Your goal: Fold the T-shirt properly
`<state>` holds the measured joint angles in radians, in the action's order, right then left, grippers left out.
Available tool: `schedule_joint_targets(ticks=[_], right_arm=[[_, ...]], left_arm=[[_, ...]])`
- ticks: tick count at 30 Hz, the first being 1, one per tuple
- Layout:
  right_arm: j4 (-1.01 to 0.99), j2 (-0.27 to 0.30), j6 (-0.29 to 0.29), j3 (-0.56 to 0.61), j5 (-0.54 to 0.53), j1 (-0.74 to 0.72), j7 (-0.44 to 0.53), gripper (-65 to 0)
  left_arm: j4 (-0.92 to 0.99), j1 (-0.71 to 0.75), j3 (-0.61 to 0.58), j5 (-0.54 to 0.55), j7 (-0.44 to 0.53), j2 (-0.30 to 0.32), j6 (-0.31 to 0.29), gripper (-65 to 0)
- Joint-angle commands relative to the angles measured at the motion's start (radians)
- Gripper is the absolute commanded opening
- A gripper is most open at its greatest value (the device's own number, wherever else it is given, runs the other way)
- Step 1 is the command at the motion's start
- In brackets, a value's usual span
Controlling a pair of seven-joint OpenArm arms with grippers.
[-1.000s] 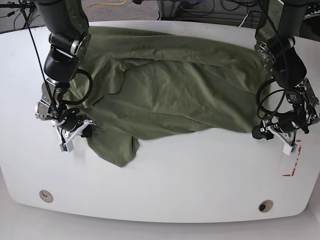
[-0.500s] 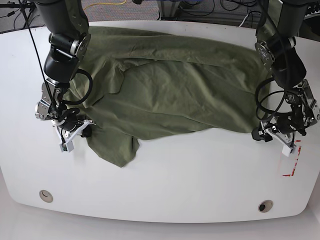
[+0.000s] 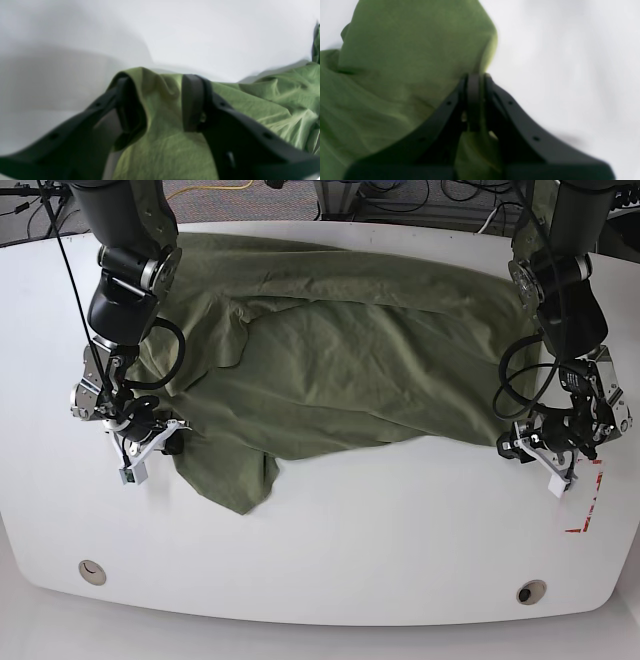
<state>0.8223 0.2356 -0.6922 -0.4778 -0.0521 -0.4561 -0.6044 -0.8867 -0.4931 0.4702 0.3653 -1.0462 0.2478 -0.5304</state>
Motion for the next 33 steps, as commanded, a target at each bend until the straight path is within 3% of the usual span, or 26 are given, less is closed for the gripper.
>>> schedule_joint_targets(ticks=[1, 3, 9, 12, 20, 33], right_arm=[[0.015, 0.014, -0.006, 0.0, -0.002, -0.022, 0.005, -63.9], [0.015, 0.014, -0.006, 0.0, -0.002, -0.022, 0.005, -63.9], [0.016, 0.014, -0.006, 0.0, -0.004, -0.022, 0.005, -63.9], [0.016, 0.014, -0.006, 0.0, -0.004, -0.022, 0.005, -63.9], [0.073, 0.015, -0.006, -0.003, -0.004, -0.027, 0.002, -64.0], [0.272, 0.009, -0.006, -0.003, -0.004, -0.022, -0.139, -63.9]], left_arm=[[-0.013, -0.028, -0.008, 0.019, 0.014, 0.014, 0.003, -42.6], [-0.013, -0.026, -0.017, 0.019, 0.014, 0.014, 0.003, -44.0], [-0.018, -0.009, -0.037, 0.019, 0.016, 0.025, 0.005, -60.1], [-0.019, -0.008, -0.037, 0.021, 0.016, 0.035, 0.005, -64.4], [-0.153, 0.006, -0.031, 0.025, 0.005, 0.034, 0.005, -64.6], [-0.395, 0.035, -0.031, 0.027, -0.105, 0.017, -0.001, -64.6]])
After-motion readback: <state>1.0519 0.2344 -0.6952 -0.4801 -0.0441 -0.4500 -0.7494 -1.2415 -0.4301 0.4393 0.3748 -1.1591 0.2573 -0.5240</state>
